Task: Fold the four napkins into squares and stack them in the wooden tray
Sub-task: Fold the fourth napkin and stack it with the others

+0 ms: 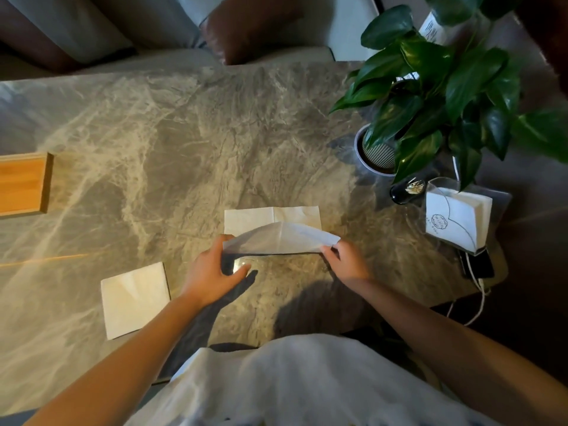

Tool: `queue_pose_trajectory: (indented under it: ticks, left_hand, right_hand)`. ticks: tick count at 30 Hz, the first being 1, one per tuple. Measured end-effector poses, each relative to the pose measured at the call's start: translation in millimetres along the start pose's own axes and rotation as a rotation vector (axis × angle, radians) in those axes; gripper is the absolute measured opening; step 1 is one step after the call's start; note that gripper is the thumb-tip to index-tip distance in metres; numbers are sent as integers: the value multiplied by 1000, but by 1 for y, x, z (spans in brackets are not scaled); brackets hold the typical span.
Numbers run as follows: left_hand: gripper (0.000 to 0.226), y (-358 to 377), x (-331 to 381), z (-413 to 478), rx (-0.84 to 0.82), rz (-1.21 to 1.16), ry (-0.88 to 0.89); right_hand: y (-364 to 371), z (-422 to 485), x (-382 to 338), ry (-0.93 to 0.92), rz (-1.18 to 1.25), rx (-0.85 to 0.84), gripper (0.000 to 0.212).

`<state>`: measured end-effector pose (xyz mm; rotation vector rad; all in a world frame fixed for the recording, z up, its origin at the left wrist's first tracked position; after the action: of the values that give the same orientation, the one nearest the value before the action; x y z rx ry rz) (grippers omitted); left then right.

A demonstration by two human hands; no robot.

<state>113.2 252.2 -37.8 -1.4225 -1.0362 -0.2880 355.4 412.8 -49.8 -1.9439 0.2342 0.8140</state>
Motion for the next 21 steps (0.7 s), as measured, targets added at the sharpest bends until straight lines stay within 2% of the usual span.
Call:
queue_pose_trajectory:
  ticks: [2,4,6,11,15,21]
  left_hand:
    - [45,4,-8,-4,-3,43,-21]
    - [30,5,-14,-4,24,2,-54]
    - [24,6,-15,-2,35,-47,-98]
    - [26,13,-13,6,23,-42,-178]
    - [21,16,-11,4,12,-58,-228]
    - [34,16,-15,-1,19,-52,-288]
  right_hand:
    - [0,1,2,11,0,-14,30]
    - [-1,2,5,18,9,-25,28]
    - [-2,2,5,9,37,-31,27]
    - [-7,6,3,2,120,-13,25]
    - [-8,8,1,-11,134,-19,10]
    - [0,12,7,-7,48,-45,16]
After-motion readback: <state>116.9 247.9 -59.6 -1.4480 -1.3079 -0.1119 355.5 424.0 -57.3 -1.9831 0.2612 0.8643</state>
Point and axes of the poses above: each hand's wrist, its own z-axis towards the middle knuckle, its own y-axis out of the palm, x = y × z, the point moved 6 cm from there along z, towards the middle knuckle, and after that the axes turned 3 degrees about x, right-handed, at the moved point
